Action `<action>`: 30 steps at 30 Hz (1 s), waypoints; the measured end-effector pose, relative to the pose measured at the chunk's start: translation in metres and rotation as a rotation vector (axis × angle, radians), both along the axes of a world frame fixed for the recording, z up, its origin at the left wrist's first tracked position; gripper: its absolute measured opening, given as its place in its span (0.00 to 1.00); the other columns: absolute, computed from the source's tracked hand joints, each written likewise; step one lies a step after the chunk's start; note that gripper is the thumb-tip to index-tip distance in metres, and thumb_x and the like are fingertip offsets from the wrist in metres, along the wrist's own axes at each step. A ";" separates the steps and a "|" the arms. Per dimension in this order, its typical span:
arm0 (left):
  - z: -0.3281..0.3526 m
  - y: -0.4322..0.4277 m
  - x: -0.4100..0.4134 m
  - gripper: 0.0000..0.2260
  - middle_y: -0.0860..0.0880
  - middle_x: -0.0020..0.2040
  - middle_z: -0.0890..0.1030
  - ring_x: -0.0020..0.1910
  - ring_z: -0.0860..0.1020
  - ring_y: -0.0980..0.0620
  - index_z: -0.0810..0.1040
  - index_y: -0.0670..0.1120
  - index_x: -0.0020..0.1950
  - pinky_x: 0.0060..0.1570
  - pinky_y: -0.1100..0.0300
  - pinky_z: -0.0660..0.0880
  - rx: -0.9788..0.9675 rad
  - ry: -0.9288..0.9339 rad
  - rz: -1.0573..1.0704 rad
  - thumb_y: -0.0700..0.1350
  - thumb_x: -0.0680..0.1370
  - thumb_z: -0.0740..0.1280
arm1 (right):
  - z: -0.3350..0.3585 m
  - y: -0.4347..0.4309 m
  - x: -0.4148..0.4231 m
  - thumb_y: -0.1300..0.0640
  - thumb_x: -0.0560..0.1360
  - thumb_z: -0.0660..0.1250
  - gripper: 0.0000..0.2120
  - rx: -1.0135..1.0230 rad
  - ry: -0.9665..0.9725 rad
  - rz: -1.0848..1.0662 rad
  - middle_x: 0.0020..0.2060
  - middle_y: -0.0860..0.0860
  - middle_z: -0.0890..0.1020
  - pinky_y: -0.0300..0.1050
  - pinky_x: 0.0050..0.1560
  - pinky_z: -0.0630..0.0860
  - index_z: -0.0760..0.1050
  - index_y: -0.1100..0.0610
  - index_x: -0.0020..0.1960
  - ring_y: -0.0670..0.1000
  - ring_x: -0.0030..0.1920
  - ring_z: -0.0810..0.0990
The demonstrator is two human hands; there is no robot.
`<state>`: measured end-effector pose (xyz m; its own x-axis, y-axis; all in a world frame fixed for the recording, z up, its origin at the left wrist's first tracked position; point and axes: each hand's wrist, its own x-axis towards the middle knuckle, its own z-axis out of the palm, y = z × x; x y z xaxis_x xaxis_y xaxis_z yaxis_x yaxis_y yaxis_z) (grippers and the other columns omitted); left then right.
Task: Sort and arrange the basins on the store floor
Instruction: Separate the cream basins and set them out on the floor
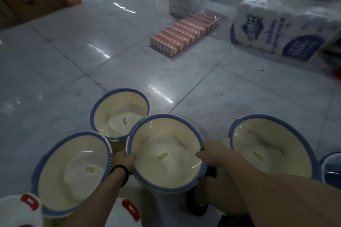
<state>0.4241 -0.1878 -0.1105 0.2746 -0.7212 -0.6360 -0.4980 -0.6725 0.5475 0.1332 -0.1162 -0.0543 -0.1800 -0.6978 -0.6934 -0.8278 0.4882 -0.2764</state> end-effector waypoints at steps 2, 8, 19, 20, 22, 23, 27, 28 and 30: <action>0.020 0.001 -0.008 0.05 0.42 0.42 0.80 0.39 0.78 0.43 0.79 0.39 0.51 0.30 0.57 0.75 -0.037 0.050 0.009 0.40 0.78 0.68 | 0.014 0.000 -0.002 0.45 0.80 0.65 0.22 -0.055 0.033 -0.067 0.55 0.54 0.77 0.41 0.39 0.73 0.71 0.58 0.67 0.57 0.55 0.80; 0.086 -0.011 -0.079 0.07 0.41 0.39 0.83 0.40 0.82 0.40 0.81 0.41 0.40 0.42 0.44 0.83 -0.204 0.229 0.007 0.45 0.73 0.73 | 0.100 -0.006 -0.056 0.41 0.75 0.73 0.49 -0.321 0.146 -0.550 0.75 0.65 0.60 0.56 0.63 0.74 0.48 0.61 0.81 0.66 0.71 0.70; 0.207 0.008 -0.301 0.11 0.42 0.50 0.83 0.46 0.84 0.41 0.78 0.41 0.49 0.45 0.41 0.84 -0.167 0.510 -0.495 0.48 0.77 0.74 | 0.142 0.122 -0.257 0.66 0.77 0.65 0.11 -0.777 0.134 -1.210 0.52 0.64 0.80 0.50 0.37 0.76 0.74 0.65 0.59 0.64 0.49 0.80; 0.212 0.005 -0.316 0.14 0.43 0.50 0.82 0.48 0.84 0.41 0.77 0.41 0.52 0.48 0.40 0.83 -0.168 0.452 -0.585 0.50 0.77 0.73 | 0.136 0.136 -0.270 0.66 0.77 0.65 0.10 -0.791 0.128 -1.246 0.51 0.63 0.81 0.51 0.37 0.78 0.75 0.65 0.58 0.64 0.49 0.81; 0.214 -0.004 -0.345 0.17 0.42 0.53 0.82 0.48 0.84 0.41 0.74 0.44 0.61 0.49 0.40 0.83 -0.228 0.377 -0.675 0.50 0.77 0.73 | 0.119 0.160 -0.292 0.66 0.77 0.65 0.09 -0.776 0.126 -1.281 0.50 0.63 0.82 0.49 0.36 0.77 0.76 0.63 0.57 0.63 0.47 0.81; 0.212 -0.008 -0.360 0.21 0.42 0.56 0.82 0.48 0.84 0.41 0.72 0.46 0.68 0.48 0.40 0.83 -0.249 0.366 -0.700 0.49 0.77 0.73 | 0.108 0.170 -0.300 0.65 0.77 0.65 0.10 -0.760 0.130 -1.277 0.50 0.62 0.82 0.49 0.38 0.77 0.77 0.63 0.57 0.62 0.47 0.80; 0.176 -0.011 -0.413 0.19 0.41 0.56 0.83 0.48 0.84 0.38 0.73 0.51 0.69 0.45 0.41 0.83 -0.189 0.192 -0.887 0.42 0.79 0.69 | 0.055 0.196 -0.319 0.61 0.79 0.65 0.11 -0.665 0.152 -1.262 0.53 0.60 0.81 0.52 0.48 0.76 0.75 0.62 0.60 0.60 0.50 0.79; 0.161 -0.010 -0.421 0.15 0.41 0.54 0.82 0.48 0.83 0.37 0.75 0.50 0.65 0.45 0.40 0.83 -0.183 0.133 -0.909 0.40 0.79 0.68 | 0.039 0.200 -0.321 0.60 0.80 0.64 0.11 -0.643 0.142 -1.269 0.54 0.61 0.81 0.53 0.49 0.77 0.74 0.62 0.61 0.61 0.51 0.79; 0.129 -0.008 -0.430 0.10 0.41 0.54 0.82 0.49 0.83 0.37 0.76 0.49 0.57 0.45 0.39 0.83 -0.234 -0.013 -0.946 0.40 0.77 0.68 | 0.008 0.207 -0.320 0.59 0.80 0.64 0.13 -0.617 0.096 -1.273 0.55 0.61 0.81 0.51 0.48 0.75 0.74 0.63 0.63 0.60 0.51 0.79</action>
<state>-0.0060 -0.1960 0.0187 -0.4772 -0.7548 -0.4500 -0.7834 0.1333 0.6071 -0.1872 0.0908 -0.0463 -0.9340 -0.2071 -0.2912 0.0524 0.7267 -0.6849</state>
